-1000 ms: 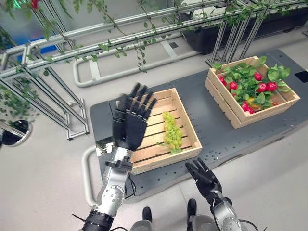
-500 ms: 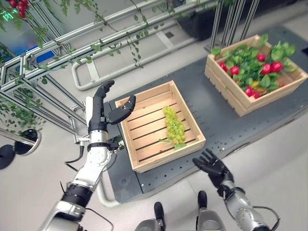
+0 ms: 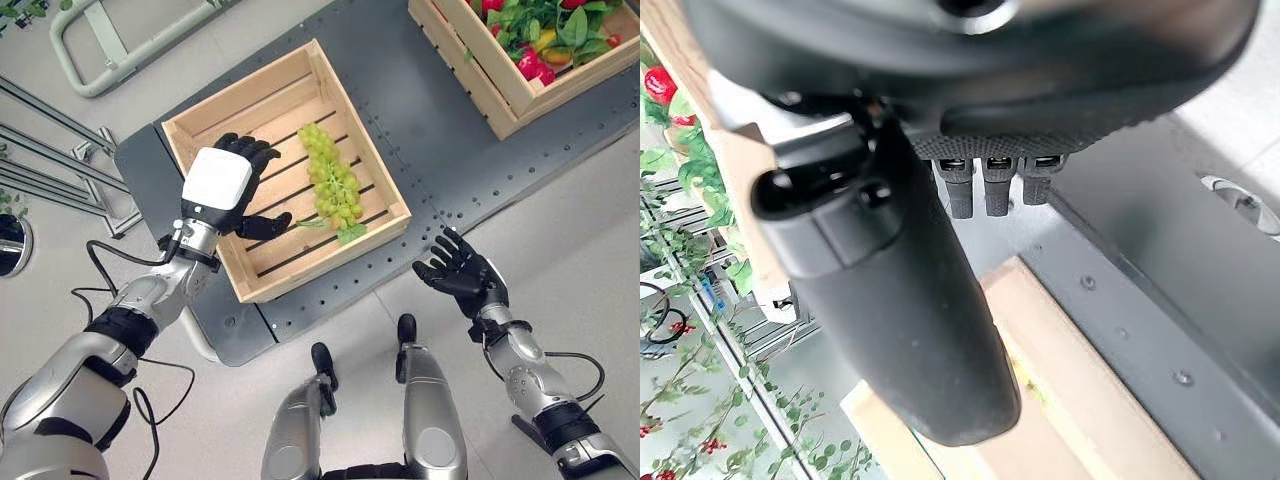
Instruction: Pick up the fruits from the basket on one side to the basket on the other side
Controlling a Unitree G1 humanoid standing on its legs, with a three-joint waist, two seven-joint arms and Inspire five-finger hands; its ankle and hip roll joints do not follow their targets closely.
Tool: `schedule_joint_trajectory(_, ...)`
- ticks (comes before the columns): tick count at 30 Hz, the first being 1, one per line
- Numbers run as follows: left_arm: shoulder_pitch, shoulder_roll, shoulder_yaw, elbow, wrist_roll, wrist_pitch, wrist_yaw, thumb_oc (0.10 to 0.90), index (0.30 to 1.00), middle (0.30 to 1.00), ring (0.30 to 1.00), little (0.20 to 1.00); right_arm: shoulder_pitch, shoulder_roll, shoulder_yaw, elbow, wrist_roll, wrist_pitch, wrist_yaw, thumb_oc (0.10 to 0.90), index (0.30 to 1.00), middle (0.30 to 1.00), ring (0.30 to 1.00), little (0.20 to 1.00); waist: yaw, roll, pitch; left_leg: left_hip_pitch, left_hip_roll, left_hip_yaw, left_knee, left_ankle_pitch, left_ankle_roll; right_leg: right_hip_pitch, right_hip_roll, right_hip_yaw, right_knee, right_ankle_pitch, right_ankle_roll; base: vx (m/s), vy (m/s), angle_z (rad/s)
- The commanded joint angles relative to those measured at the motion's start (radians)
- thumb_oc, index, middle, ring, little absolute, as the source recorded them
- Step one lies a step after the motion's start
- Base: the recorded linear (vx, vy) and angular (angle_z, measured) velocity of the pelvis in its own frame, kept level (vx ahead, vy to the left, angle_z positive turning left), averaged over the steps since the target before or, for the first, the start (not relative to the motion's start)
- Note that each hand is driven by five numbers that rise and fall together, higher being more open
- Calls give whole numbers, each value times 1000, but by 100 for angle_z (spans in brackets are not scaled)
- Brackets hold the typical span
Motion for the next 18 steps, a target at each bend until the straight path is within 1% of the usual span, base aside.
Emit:
schedule_joint_trajectory(1, -164, 153, 33, -72, 129, 68, 141, 800, 900, 900, 900, 900, -8, 0, -46, -110, 64, -49, 27, 800, 900, 900, 900, 900, -17, -25, -14, -138, 8, 18, 154, -78, 26, -5, -2, 10, 67, -78, -32, -74, 12, 20)
schedule_joint_trajectory(2, -170, 155, 29, -73, 135, 72, 141, 800, 900, 900, 900, 900, -9, 0, -46, -110, 63, -49, 28, 800, 900, 900, 900, 900, -16, -25, -14, -145, 8, 18, 157, -78, 26, -11, -1, 11, 69, -78, -32, -56, 8, 18)
schedule_joint_trajectory(3, -189, 163, 12, -80, 163, 91, 145, 800, 900, 900, 900, 900, -11, 0, -40, -111, 58, -51, 28, 800, 900, 900, 900, 900, -19, -27, -14, -163, 14, 24, 166, -81, 27, -30, 2, 15, 72, -75, -31, -36, -3, 10)
schedule_joint_trajectory(5, -230, 173, -14, -93, 203, 110, 124, 800, 900, 900, 900, 900, -14, 0, -37, -106, 54, -58, 20, 800, 900, 900, 900, 900, -21, -31, -14, -201, 21, 26, 188, -86, 29, -68, 6, 21, 90, -73, -28, -43, -10, 2)
schedule_joint_trajectory(6, -250, 178, -31, -94, 245, 122, 100, 800, 900, 900, 900, 900, -18, 2, -36, -95, 60, -61, 16, 800, 900, 900, 900, 900, -21, -35, -14, -223, 25, 26, 198, -87, 32, -89, 10, 23, 99, -69, -25, -30, -10, -6)
schedule_joint_trajectory(9, -278, 191, -64, -87, 287, 146, 66, 800, 900, 900, 900, 900, -23, 3, -32, -87, 64, -69, 15, 800, 900, 900, 900, 900, -22, -43, -14, -250, 30, 26, 206, -87, 33, -112, 17, 26, 101, -63, -22, -23, -10, -7)
schedule_joint_trajectory(11, -285, 195, -80, -76, 343, 158, 63, 800, 900, 900, 900, 900, -25, 6, -30, -87, 64, -72, 11, 800, 900, 900, 900, 900, -22, -50, -14, -264, 33, 25, 209, -84, 33, -126, 23, 29, 104, -58, -18, -10, -9, -2)
schedule_joint_trajectory(12, -289, 200, -88, -69, 376, 165, 82, 800, 900, 900, 900, 900, -24, 7, -30, -91, 66, -74, 11, 800, 900, 900, 900, 900, -22, -54, -14, -273, 35, 26, 209, -83, 33, -135, 25, 29, 102, -54, -17, -22, -32, -3)
schedule_joint_trajectory(13, -296, 205, -93, -75, 412, 163, 110, 800, 900, 900, 900, 900, -21, 7, -25, -96, 70, -81, 5, 800, 900, 900, 900, 900, -20, -58, -14, -280, 35, 25, 204, -79, 33, -141, 30, 27, 95, -50, -14, 0, 0, 0)
schedule_joint_trajectory(15, -312, 207, -104, -80, 419, 154, 107, 800, 900, 900, 900, 900, -22, 7, -23, -98, 73, -84, 1, 800, 900, 900, 900, 900, -19, -60, -14, -287, 38, 26, 203, -77, 32, -148, 31, 24, 93, -46, -12, 0, 0, 0)
schedule_joint_trajectory(18, -341, 199, -126, -72, 473, 124, 114, 800, 900, 900, 900, 900, -34, 16, -14, -91, 74, -87, -8, 800, 900, 900, 900, 900, -18, -64, -14, -298, 38, 26, 202, -75, 32, -160, 37, 19, 92, -42, -10, 0, 0, 0)
